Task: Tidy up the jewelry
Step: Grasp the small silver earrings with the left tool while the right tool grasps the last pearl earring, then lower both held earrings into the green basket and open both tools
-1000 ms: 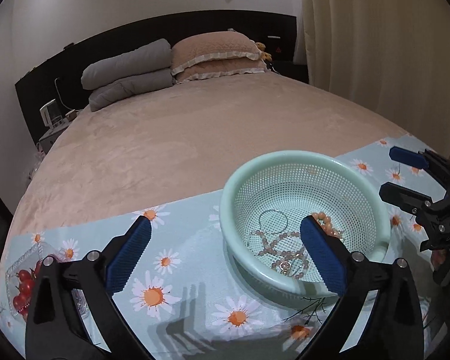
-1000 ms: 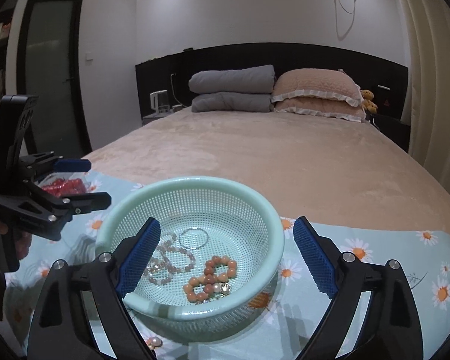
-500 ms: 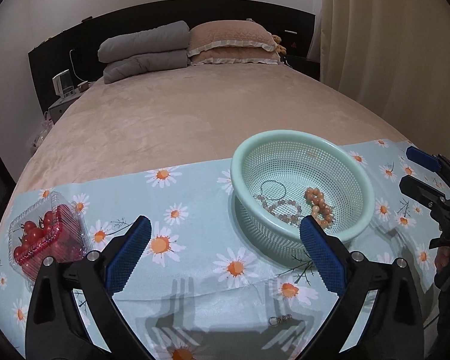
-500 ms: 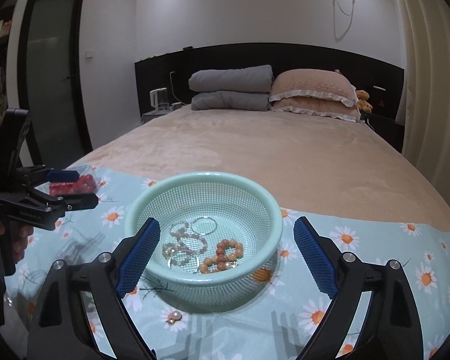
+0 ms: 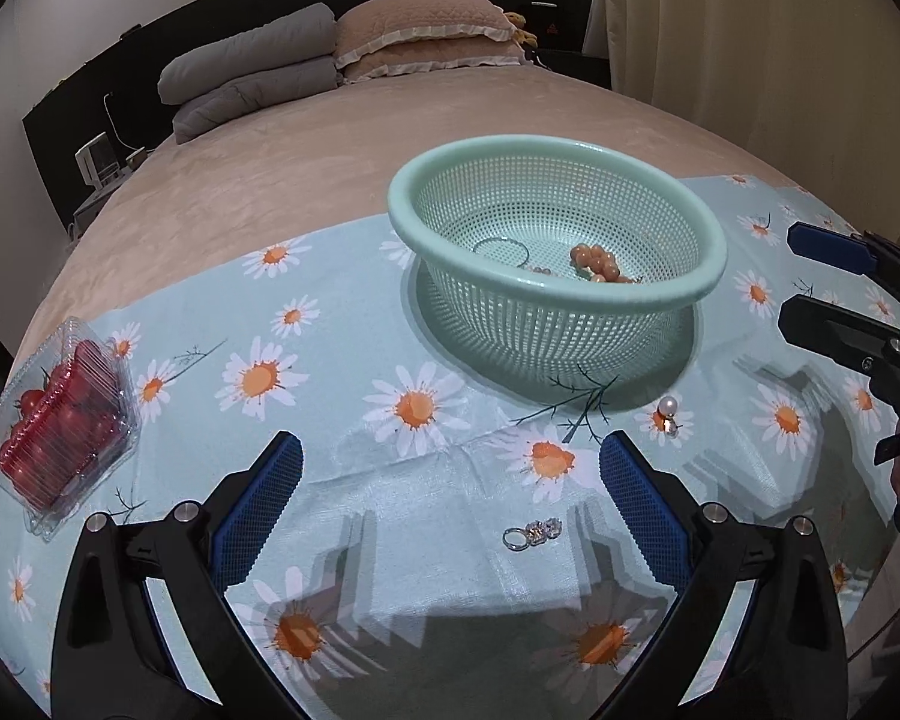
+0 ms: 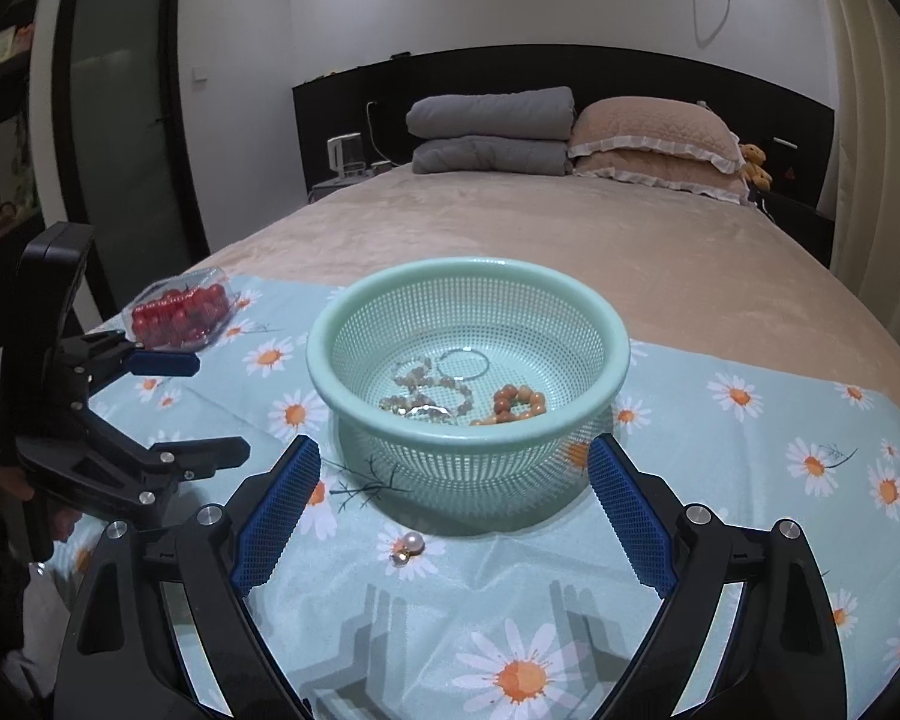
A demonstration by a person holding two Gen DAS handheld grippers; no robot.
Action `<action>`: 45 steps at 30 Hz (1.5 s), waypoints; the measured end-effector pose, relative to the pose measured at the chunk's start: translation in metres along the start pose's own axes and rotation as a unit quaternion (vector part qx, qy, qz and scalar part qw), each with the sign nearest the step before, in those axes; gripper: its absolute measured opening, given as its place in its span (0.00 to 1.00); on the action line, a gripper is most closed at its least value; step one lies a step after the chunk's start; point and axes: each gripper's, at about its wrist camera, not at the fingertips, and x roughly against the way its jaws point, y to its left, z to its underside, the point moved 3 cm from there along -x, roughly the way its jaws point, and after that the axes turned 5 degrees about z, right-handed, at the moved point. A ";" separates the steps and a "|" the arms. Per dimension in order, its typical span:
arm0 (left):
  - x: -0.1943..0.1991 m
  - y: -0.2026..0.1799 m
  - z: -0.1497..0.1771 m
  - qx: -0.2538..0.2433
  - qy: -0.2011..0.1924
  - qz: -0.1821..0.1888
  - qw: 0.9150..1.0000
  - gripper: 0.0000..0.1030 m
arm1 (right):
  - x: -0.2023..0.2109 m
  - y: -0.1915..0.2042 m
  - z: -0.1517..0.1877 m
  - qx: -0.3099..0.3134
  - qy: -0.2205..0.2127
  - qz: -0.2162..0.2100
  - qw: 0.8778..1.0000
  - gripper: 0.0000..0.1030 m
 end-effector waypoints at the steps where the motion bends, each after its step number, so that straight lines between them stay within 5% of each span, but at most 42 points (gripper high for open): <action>1: -0.004 -0.001 0.004 0.001 0.004 0.002 1.000 0.94 | -0.004 0.001 0.003 0.000 0.006 -0.001 1.000 0.84; 7: -0.028 -0.001 0.019 0.010 0.017 0.002 1.000 0.94 | -0.034 0.010 0.022 0.004 0.053 -0.005 0.999 0.83; 10: -0.039 -0.005 0.026 0.003 0.021 0.003 1.000 0.93 | -0.056 0.016 0.034 0.002 0.091 -0.010 0.996 0.66; 15: -0.046 -0.008 0.033 0.009 0.021 0.010 1.000 0.60 | -0.077 0.026 0.054 0.003 0.126 -0.006 0.992 0.18; 17: -0.043 -0.012 0.033 0.000 0.022 0.024 0.999 0.28 | -0.076 0.025 0.054 -0.002 0.127 -0.013 0.992 0.15; 19: -0.041 -0.018 0.034 -0.007 0.027 0.030 0.999 0.15 | -0.072 0.026 0.057 -0.001 0.129 -0.017 0.992 0.15; 32: 0.009 -0.005 0.032 0.041 0.013 0.039 0.998 0.15 | -0.014 0.023 0.048 -0.013 0.108 -0.018 0.994 0.11; 45: 0.080 -0.003 -0.025 -0.008 -0.048 0.004 0.999 0.15 | 0.052 0.014 -0.016 0.004 0.027 -0.005 1.000 0.11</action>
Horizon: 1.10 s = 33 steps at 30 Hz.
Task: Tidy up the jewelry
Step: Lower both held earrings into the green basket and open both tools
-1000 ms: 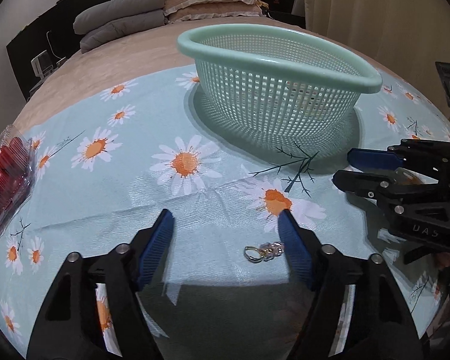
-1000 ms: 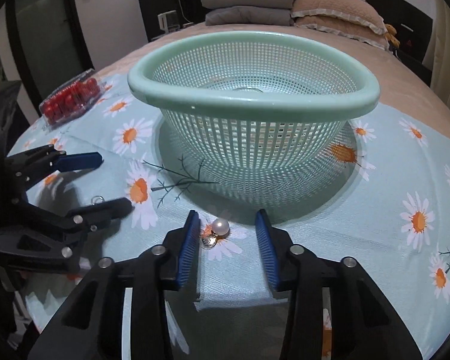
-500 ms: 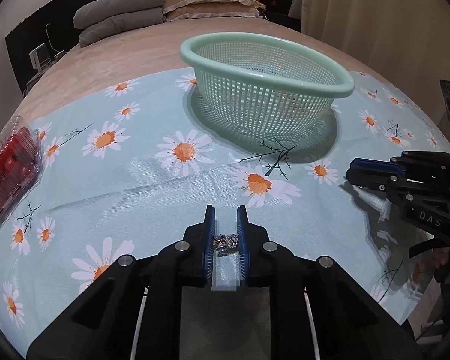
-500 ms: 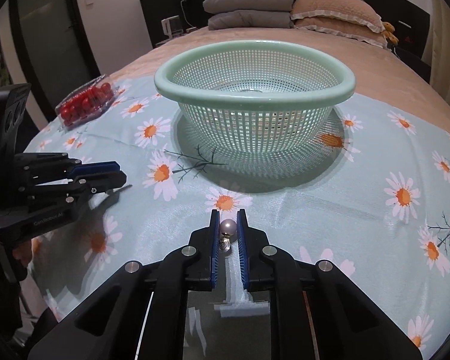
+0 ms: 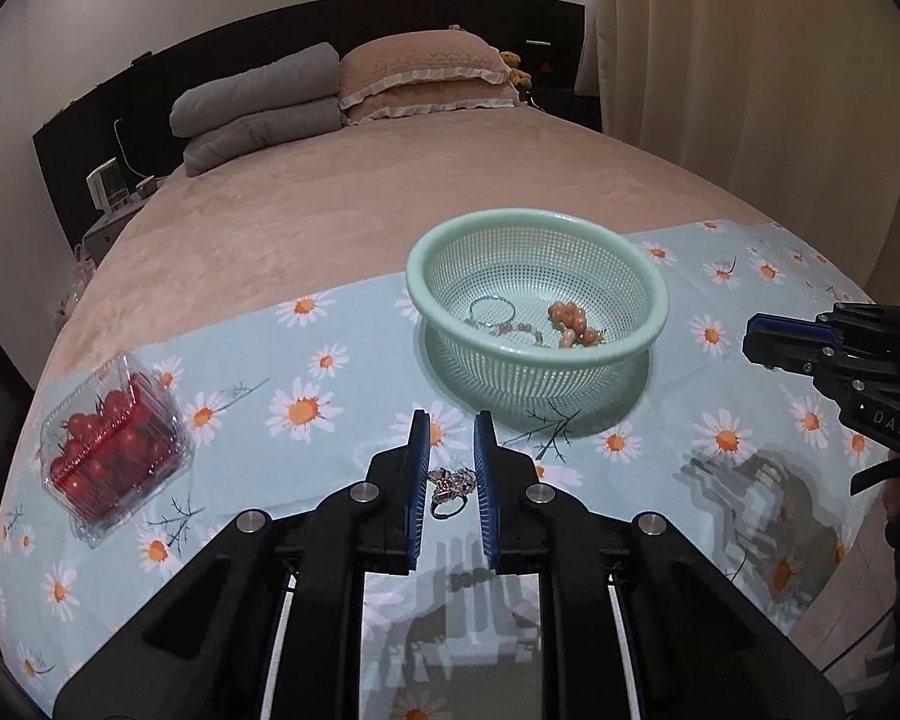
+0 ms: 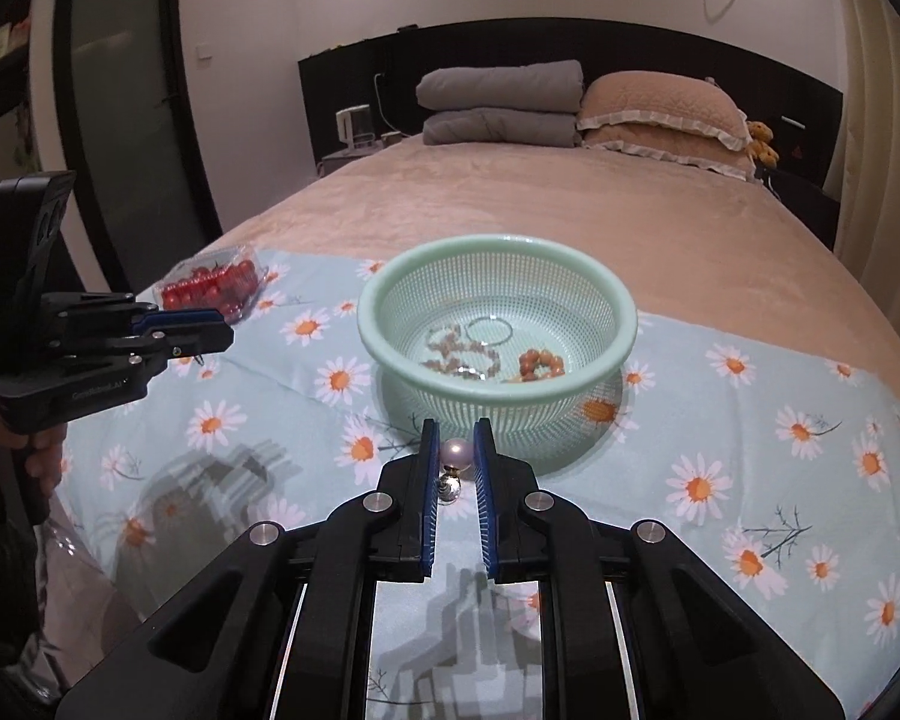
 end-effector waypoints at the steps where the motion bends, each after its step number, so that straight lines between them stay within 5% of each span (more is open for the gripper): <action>1: 0.002 -0.001 -0.007 -0.005 -0.005 -0.002 1.000 0.15 | 0.002 -0.002 -0.005 0.002 -0.004 0.003 1.000 0.11; 14: -0.044 -0.008 -0.066 -0.031 -0.009 0.012 0.999 0.15 | -0.031 -0.027 -0.060 0.019 -0.024 0.013 0.999 0.11; 26: -0.118 -0.002 -0.075 -0.037 0.013 0.038 0.999 0.17 | -0.111 -0.036 -0.051 0.017 0.013 0.008 1.000 0.13; 27: -0.118 -0.003 -0.074 -0.041 0.005 0.039 0.998 0.21 | -0.113 -0.035 -0.049 0.018 0.012 0.014 1.000 0.24; 28: -0.117 -0.006 -0.073 -0.045 -0.003 0.034 0.998 0.43 | -0.114 -0.035 -0.047 0.018 0.007 0.024 1.000 0.36; 29: -0.114 -0.006 -0.073 -0.049 -0.015 0.022 0.998 0.70 | -0.114 -0.036 -0.046 0.016 0.002 0.030 0.999 0.64; 33: -0.105 -0.005 -0.077 -0.042 -0.041 -0.002 0.998 0.89 | -0.109 -0.037 -0.046 0.008 -0.011 0.040 0.999 0.73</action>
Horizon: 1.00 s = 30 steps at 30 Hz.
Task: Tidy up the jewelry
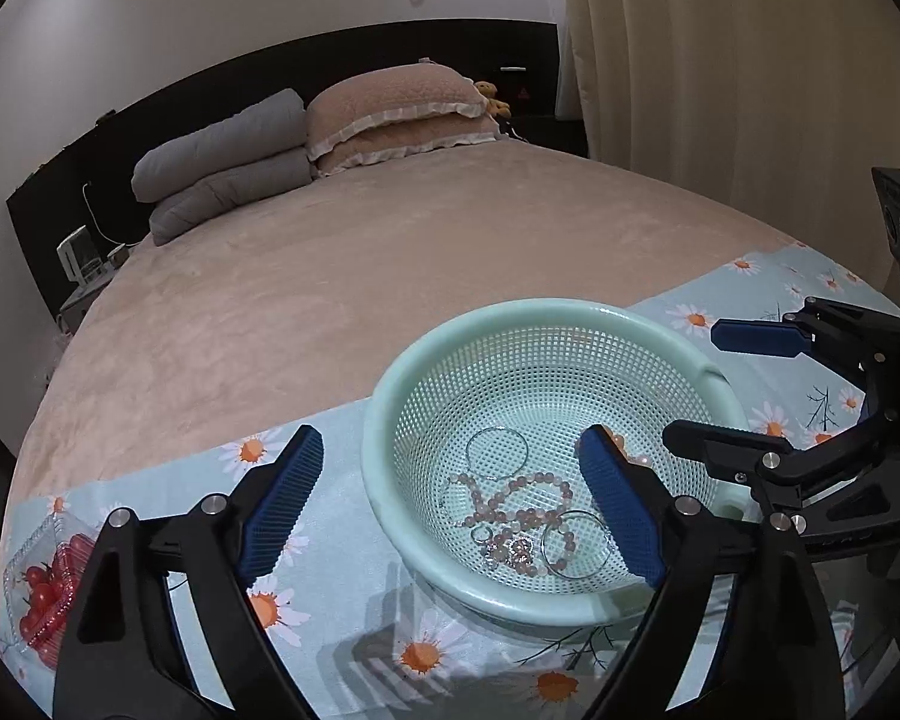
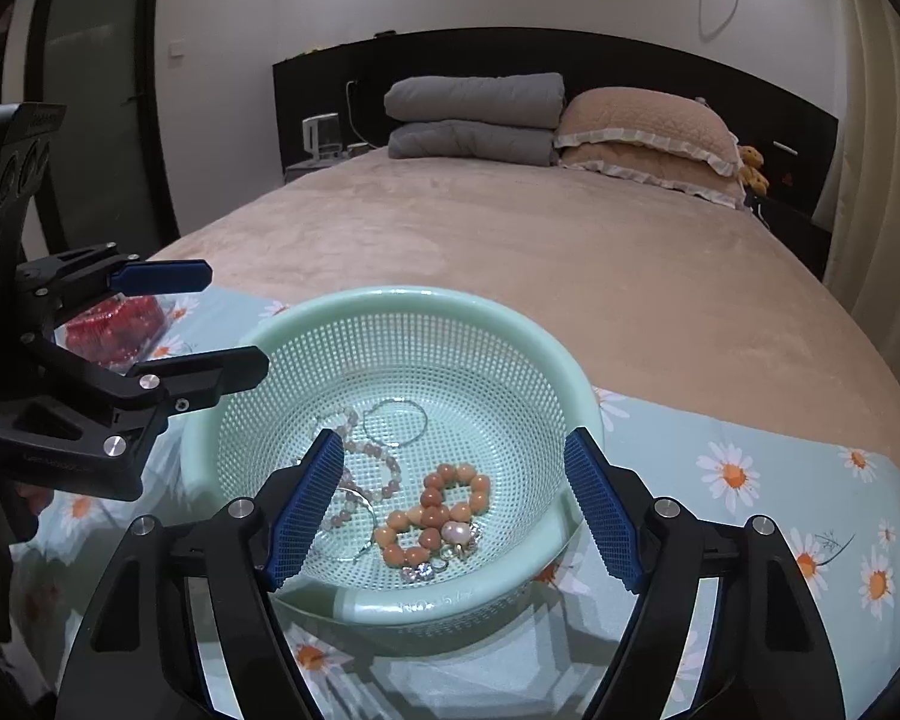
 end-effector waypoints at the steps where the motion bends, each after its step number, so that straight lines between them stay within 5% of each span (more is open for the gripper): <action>1: 0.002 0.001 -0.001 0.000 -0.004 -0.005 1.000 0.92 | 0.002 -0.001 -0.001 -0.003 0.000 0.002 1.000 0.74; 8: 0.021 0.000 -0.001 -0.004 0.002 -0.030 1.000 0.94 | 0.027 -0.003 -0.006 -0.012 -0.014 0.010 1.000 0.82; 18: 0.064 -0.012 0.026 0.037 0.002 -0.012 0.999 0.94 | 0.082 0.009 -0.003 -0.005 -0.029 0.016 0.999 0.84; 30: 0.119 -0.022 0.054 0.075 -0.009 -0.015 0.997 0.94 | 0.133 0.028 0.033 -0.023 -0.040 0.035 0.998 0.87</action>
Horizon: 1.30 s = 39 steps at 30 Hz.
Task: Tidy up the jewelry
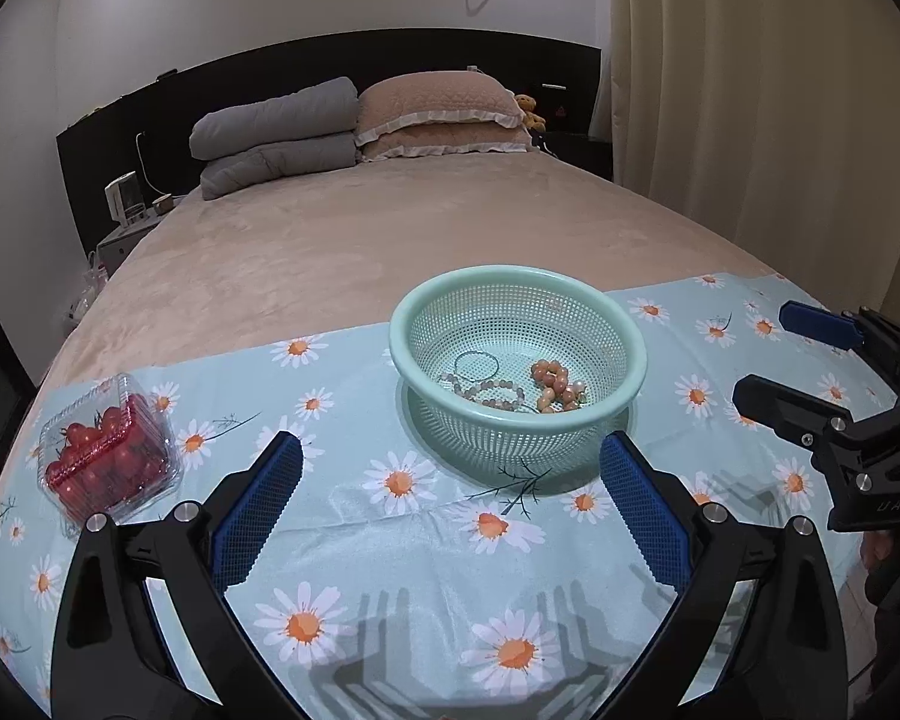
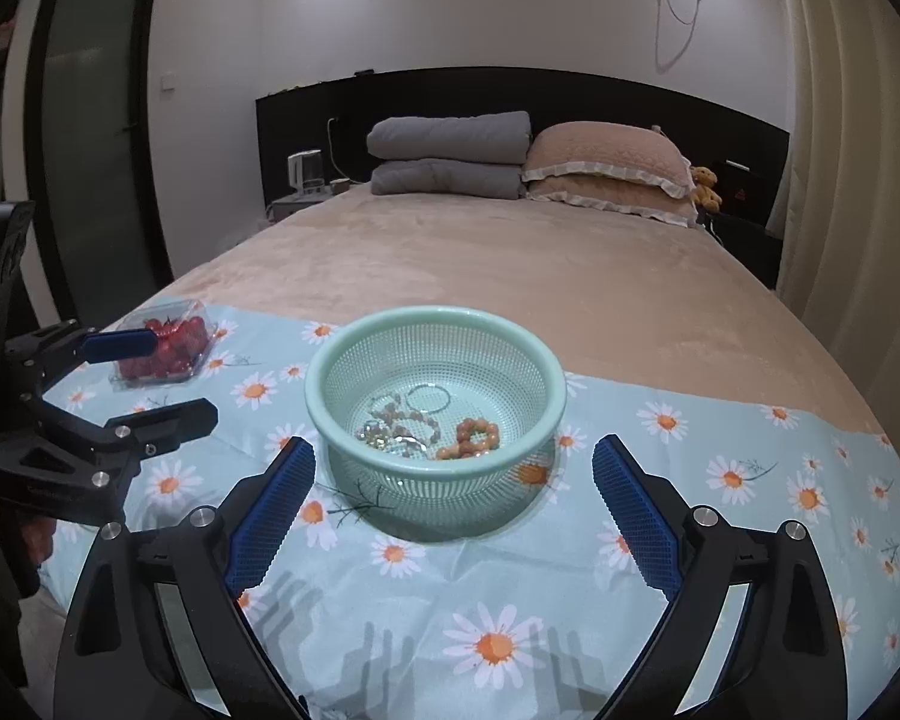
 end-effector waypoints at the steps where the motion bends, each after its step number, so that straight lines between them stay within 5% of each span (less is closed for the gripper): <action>1: 0.005 0.000 0.003 0.003 -0.003 -0.001 1.000 0.94 | 0.004 0.001 0.004 -0.002 -0.002 0.001 1.000 0.87; 25: 0.048 -0.017 0.128 0.043 -0.036 -0.040 0.998 0.94 | 0.062 0.013 0.121 -0.066 -0.033 0.071 0.995 0.88; 39: 0.051 -0.035 0.173 0.007 -0.053 -0.058 0.997 0.94 | 0.059 0.023 0.166 -0.080 -0.029 0.076 0.993 0.88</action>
